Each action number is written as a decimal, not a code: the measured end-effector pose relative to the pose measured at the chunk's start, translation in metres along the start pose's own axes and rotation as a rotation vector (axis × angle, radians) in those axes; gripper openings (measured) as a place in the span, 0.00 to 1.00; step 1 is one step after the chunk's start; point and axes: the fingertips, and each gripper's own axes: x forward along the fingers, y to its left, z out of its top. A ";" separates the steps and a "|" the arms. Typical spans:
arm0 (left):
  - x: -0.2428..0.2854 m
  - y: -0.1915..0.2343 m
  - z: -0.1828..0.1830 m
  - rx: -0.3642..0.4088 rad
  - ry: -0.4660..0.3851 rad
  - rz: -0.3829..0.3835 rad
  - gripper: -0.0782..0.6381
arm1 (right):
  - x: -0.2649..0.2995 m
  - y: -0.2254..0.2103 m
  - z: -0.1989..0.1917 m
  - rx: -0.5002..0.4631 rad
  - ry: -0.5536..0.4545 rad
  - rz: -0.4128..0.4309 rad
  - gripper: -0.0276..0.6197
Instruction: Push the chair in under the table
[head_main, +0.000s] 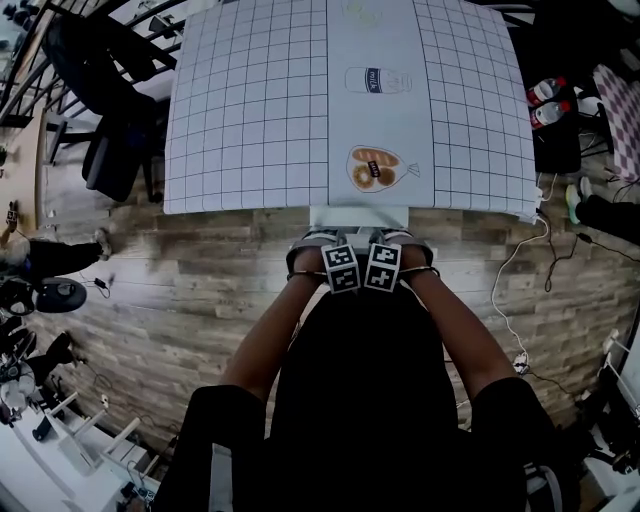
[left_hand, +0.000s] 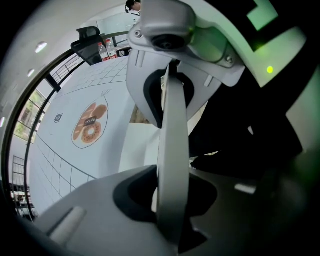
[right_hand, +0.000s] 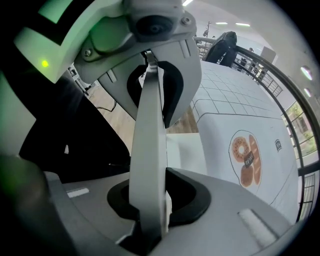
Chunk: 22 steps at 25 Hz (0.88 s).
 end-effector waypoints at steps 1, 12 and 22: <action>0.002 0.005 0.002 -0.005 0.001 0.002 0.23 | 0.001 -0.006 -0.002 -0.004 0.001 -0.003 0.16; 0.011 0.053 0.012 -0.066 0.000 -0.009 0.24 | 0.005 -0.056 -0.011 -0.031 -0.001 -0.013 0.16; 0.011 0.079 0.013 -0.072 0.000 0.006 0.25 | 0.005 -0.080 -0.011 -0.033 -0.001 -0.017 0.16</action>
